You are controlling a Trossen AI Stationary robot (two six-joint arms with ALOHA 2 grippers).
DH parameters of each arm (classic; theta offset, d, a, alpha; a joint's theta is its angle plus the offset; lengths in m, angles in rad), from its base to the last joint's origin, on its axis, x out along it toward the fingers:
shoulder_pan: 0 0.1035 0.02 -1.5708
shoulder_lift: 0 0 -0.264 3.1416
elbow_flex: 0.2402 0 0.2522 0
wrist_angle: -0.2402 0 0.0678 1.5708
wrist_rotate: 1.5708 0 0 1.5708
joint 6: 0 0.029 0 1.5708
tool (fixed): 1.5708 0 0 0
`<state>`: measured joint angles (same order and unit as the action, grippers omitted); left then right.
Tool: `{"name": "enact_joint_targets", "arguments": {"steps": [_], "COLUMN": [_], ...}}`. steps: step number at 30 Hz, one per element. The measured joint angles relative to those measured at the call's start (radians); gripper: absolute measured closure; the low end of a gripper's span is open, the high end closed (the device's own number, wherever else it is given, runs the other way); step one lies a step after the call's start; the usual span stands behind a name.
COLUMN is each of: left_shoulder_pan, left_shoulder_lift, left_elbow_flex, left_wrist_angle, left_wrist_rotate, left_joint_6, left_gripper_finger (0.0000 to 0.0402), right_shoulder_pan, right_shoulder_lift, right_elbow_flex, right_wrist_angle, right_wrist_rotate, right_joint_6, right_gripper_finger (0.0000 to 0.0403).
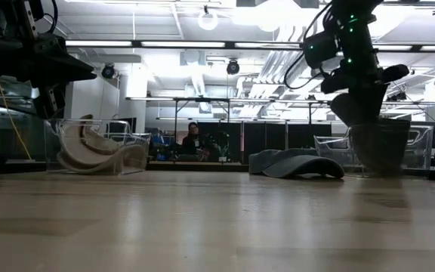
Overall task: Pick & Place hat
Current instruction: Put the bottom blue cap into the right transparent bin
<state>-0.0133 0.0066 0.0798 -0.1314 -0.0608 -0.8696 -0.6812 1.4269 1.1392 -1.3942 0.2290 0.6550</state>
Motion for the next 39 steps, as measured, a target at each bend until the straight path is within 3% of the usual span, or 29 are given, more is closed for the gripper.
{"name": "enact_joint_targets", "arguments": {"steps": [10,17,39], "left_shoulder_pan": [0.0,0.0,0.0], "left_shoulder_lift": [0.0,0.0,0.0], "left_elbow_flex": [0.0,0.0,0.0], "left_wrist_angle": [0.0,0.0,0.0], "left_wrist_rotate": [0.0,0.0,0.0], "left_joint_6": [0.0,0.0,0.0], "left_gripper_finger": [0.0401,0.0401,0.0401], "right_shoulder_pan": [0.009,-0.027,-0.207], "right_shoulder_lift": [-0.061,-0.081,-0.081], "right_elbow_flex": [0.12,0.222,0.221], "right_wrist_angle": [-0.18,-0.176,-0.177], "right_wrist_rotate": [-0.013,-0.041,-0.157], "right_joint_6": [0.069,0.065,0.043], "right_gripper_finger": [0.0393,0.0393,0.0393]}}
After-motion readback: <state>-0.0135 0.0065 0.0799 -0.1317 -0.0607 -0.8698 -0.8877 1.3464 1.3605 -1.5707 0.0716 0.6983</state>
